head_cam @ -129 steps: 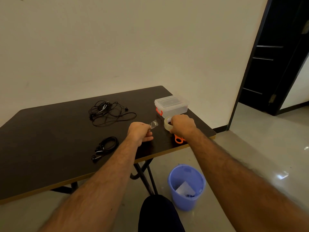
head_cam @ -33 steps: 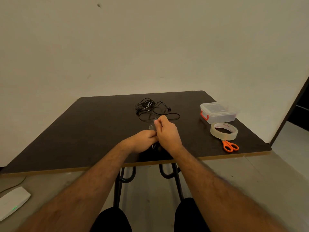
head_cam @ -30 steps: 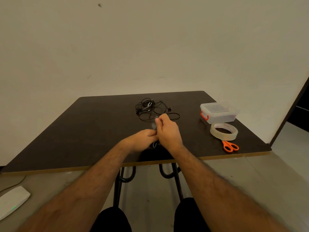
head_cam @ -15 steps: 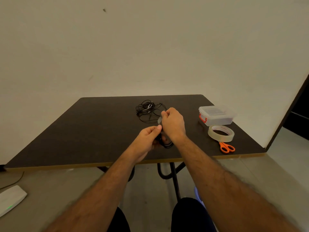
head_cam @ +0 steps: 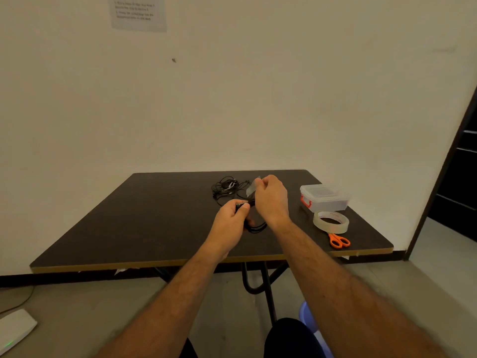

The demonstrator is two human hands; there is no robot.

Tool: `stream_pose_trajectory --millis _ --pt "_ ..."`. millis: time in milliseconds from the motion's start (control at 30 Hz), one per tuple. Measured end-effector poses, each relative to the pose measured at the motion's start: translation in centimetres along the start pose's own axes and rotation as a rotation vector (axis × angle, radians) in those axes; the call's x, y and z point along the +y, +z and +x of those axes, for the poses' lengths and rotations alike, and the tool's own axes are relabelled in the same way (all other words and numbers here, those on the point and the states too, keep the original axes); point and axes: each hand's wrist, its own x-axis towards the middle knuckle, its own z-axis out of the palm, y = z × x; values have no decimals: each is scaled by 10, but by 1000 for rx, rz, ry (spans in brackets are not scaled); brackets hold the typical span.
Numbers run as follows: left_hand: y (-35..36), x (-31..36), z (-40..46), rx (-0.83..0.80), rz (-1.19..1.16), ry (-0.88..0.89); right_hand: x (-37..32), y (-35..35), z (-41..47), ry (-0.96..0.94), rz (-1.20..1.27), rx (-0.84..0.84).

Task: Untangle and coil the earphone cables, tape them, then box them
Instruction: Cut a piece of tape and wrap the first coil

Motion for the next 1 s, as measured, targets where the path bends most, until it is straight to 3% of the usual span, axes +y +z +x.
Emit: stream_pose_trajectory --millis 400,533,700,800,1000 --pt "-25 67 -9 20 91 48 -60 -73 13 -238 109 -259" --pt "-27 78 -8 -27 125 13 -82 -109 15 -357 91 -519" --pt "-25 89 -10 -104 35 -27 -93 -122 7 -447 -173 -754" --pt "-19 95 -12 -146 -20 -43 -90 -118 6 -478 -238 -718" --pt "-18 108 -15 -182 -124 -66 -86 -113 6 -641 -344 -484"
